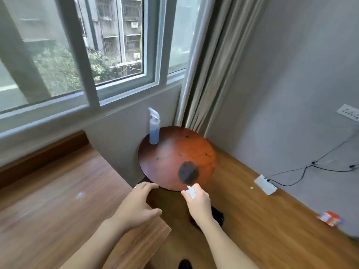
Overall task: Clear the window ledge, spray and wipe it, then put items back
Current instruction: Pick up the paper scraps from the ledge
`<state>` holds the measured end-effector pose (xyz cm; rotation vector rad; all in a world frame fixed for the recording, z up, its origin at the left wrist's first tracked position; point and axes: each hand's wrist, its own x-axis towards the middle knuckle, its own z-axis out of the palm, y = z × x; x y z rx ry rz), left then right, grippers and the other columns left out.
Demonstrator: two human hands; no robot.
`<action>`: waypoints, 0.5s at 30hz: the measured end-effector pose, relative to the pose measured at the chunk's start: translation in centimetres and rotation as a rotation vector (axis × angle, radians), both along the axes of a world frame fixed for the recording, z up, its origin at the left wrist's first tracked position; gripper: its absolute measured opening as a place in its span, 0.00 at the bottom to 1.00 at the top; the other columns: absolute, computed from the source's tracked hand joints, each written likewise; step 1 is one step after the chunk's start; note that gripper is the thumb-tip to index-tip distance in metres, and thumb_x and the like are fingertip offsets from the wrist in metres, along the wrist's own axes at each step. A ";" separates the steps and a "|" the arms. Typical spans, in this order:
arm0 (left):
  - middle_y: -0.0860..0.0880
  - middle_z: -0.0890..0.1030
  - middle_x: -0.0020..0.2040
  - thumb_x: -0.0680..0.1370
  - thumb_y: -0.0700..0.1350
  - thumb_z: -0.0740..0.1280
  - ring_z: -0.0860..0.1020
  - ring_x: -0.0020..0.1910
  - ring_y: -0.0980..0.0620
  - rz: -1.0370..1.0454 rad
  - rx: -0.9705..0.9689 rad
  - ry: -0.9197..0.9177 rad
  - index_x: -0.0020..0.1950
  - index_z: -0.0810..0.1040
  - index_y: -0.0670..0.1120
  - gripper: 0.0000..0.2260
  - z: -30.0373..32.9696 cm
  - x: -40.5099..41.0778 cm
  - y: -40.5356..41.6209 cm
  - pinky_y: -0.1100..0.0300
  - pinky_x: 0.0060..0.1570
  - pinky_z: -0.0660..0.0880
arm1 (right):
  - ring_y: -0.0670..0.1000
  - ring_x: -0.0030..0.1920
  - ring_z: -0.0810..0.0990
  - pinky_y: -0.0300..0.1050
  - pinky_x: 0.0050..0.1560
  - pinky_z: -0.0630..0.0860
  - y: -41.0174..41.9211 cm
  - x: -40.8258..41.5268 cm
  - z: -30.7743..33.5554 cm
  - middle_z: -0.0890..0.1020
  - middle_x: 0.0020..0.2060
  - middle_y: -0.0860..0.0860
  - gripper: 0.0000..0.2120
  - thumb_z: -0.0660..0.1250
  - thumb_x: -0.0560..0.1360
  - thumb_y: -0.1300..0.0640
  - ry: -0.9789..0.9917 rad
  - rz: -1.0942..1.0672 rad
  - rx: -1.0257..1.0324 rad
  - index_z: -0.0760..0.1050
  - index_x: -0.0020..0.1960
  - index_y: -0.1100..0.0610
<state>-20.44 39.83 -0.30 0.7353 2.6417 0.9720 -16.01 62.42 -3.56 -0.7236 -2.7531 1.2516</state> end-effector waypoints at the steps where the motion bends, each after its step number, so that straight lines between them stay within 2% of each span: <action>1: 0.60 0.70 0.62 0.68 0.58 0.71 0.67 0.65 0.59 -0.028 0.010 -0.015 0.69 0.70 0.53 0.31 -0.4 -0.6 3.1 0.69 0.61 0.62 | 0.52 0.45 0.76 0.45 0.41 0.71 2.4 -0.1 -0.9 0.79 0.45 0.51 0.11 0.68 0.78 0.46 -0.037 -0.023 0.007 0.70 0.47 0.52; 3: 0.60 0.70 0.62 0.67 0.60 0.69 0.67 0.65 0.59 -0.098 0.019 -0.052 0.68 0.70 0.53 0.31 -1.4 -1.6 9.4 0.68 0.62 0.63 | 0.52 0.45 0.74 0.45 0.42 0.68 7.1 -0.3 -2.8 0.78 0.46 0.51 0.12 0.68 0.78 0.45 -0.115 -0.061 0.028 0.68 0.47 0.51; 5: 0.59 0.70 0.64 0.69 0.59 0.69 0.66 0.66 0.60 -0.170 0.002 -0.089 0.69 0.69 0.53 0.30 -3.2 -2.8 15.4 0.69 0.64 0.62 | 0.52 0.46 0.74 0.45 0.45 0.69 11.6 -0.4 -5.3 0.78 0.48 0.51 0.12 0.67 0.78 0.45 -0.185 -0.093 0.033 0.70 0.50 0.52; 9: 0.56 0.70 0.66 0.70 0.59 0.69 0.67 0.67 0.57 -0.276 -0.125 -0.204 0.71 0.67 0.52 0.32 -9.3 -5.4 25.2 0.67 0.64 0.64 | 0.54 0.56 0.77 0.46 0.54 0.72 19.4 -1.7 -11.5 0.80 0.55 0.53 0.17 0.68 0.77 0.43 -0.298 -0.140 0.009 0.74 0.58 0.54; 13: 0.55 0.69 0.67 0.70 0.59 0.69 0.68 0.67 0.55 -0.289 -0.280 -0.427 0.73 0.64 0.52 0.33 -17.3 -6.3 32.0 0.62 0.64 0.67 | 0.53 0.60 0.76 0.42 0.50 0.70 25.2 -3.7 -18.9 0.79 0.59 0.51 0.19 0.69 0.77 0.42 -0.397 -0.158 -0.010 0.73 0.60 0.54; 15: 0.55 0.68 0.66 0.70 0.59 0.70 0.69 0.67 0.54 -0.255 -0.328 -0.532 0.73 0.63 0.53 0.34 -22.1 -6.6 34.8 0.62 0.64 0.68 | 0.53 0.59 0.76 0.43 0.50 0.69 27.8 -4.9 -23.6 0.80 0.58 0.52 0.17 0.69 0.76 0.43 -0.443 -0.165 -0.013 0.71 0.55 0.53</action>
